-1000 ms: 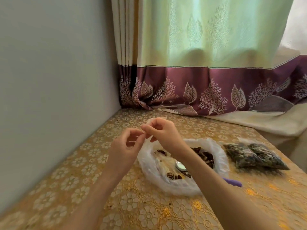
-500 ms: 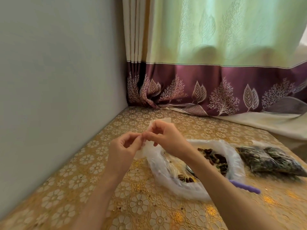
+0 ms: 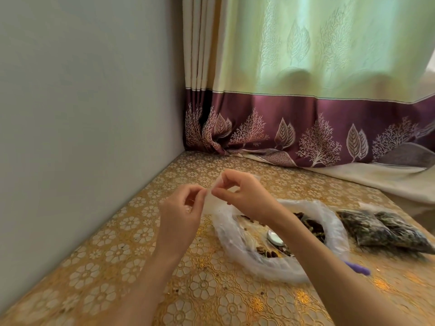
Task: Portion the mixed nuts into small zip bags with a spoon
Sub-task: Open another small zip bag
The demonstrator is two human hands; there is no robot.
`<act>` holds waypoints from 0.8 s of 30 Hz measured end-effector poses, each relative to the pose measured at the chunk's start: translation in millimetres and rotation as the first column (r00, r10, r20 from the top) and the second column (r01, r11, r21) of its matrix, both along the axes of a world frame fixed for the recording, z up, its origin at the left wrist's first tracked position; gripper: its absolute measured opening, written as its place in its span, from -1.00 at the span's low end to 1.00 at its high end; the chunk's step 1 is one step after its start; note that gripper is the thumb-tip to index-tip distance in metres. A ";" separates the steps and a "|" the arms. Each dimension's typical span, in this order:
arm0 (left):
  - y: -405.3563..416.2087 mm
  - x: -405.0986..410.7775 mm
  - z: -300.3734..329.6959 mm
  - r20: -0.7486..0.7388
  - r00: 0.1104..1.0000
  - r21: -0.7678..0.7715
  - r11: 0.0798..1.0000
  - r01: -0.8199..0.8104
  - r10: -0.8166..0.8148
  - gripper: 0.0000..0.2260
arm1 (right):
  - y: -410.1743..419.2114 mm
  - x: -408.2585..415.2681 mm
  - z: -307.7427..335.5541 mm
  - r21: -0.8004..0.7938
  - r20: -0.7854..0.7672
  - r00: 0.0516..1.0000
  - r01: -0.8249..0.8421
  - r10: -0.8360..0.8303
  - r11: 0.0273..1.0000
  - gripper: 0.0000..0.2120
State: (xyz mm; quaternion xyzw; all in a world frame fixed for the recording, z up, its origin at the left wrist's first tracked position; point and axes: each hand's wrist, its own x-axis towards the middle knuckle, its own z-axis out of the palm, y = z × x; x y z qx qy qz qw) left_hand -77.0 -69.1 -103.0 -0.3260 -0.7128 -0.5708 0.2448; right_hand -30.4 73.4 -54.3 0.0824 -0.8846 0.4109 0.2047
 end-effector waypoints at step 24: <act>12.2 12.6 -18.3 -0.385 0.918 -0.303 0.925 -0.228 0.100 -0.85 | -12.7 12.5 -58.9 -0.398 -0.079 0.989 0.086 -0.128 0.913 -0.78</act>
